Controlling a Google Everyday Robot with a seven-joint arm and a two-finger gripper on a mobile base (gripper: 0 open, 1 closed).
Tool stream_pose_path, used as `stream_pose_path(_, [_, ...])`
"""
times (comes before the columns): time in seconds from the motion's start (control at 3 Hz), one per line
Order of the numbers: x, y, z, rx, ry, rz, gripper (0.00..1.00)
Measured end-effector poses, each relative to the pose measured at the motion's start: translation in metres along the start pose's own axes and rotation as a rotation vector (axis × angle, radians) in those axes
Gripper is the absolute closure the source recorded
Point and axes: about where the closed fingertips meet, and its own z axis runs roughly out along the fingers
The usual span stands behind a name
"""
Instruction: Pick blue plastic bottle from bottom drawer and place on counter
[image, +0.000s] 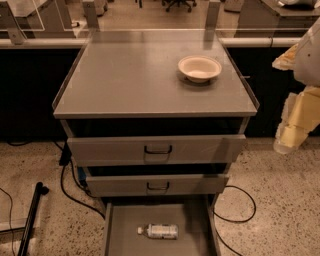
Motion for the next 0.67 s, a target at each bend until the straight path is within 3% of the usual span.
stream_pose_path(0.67, [0.0035,0.0039,-0.0006,0.021,-0.014,-0.008,0.00])
